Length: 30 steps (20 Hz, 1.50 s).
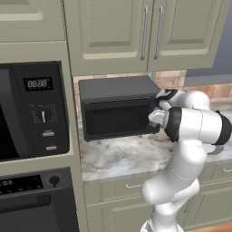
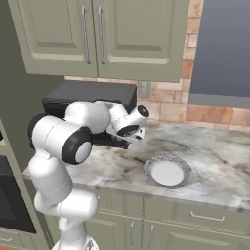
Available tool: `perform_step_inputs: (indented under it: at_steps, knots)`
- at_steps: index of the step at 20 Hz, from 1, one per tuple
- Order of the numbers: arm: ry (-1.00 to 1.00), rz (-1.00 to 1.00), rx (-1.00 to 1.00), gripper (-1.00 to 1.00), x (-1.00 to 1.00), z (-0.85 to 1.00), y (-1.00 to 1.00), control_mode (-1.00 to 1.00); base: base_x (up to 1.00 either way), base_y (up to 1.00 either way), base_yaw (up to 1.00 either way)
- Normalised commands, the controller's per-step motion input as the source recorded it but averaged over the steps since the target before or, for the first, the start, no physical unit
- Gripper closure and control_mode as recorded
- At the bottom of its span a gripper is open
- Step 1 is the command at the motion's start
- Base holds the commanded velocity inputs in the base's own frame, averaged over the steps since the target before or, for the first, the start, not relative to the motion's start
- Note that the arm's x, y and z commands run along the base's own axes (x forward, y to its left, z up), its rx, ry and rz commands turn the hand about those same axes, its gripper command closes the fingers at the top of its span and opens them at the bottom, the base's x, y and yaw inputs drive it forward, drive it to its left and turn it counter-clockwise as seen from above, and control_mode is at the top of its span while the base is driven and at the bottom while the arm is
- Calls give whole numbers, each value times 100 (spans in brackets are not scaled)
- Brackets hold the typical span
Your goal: Pick up the bagel from the plate, place it on the toaster oven rack, close the door, and set the timer.
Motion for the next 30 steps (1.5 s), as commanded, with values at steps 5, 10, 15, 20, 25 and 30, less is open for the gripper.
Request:
perform_step_inputs:
  at_steps: [5, 10, 15, 20, 25, 30]
  knots:
    - [-5, 0, 2, -100, 29, -16, -3, -100, 0, 0, 0]
    - [-5, 0, 3, -100, 24, -14, -7, -100, 0, 0, 0]
    - [-1, 0, 5, 100, 31, -11, -1, -100, 0, 0, 0]
    - [0, 2, 15, 100, 43, -5, -21, -100, 0, 0, 0]
    - [6, 11, 31, 100, 56, 0, -51, -100, 0, 0, 0]
    - [12, 15, 36, 100, 52, 0, -58, -100, 0, 0, 0]
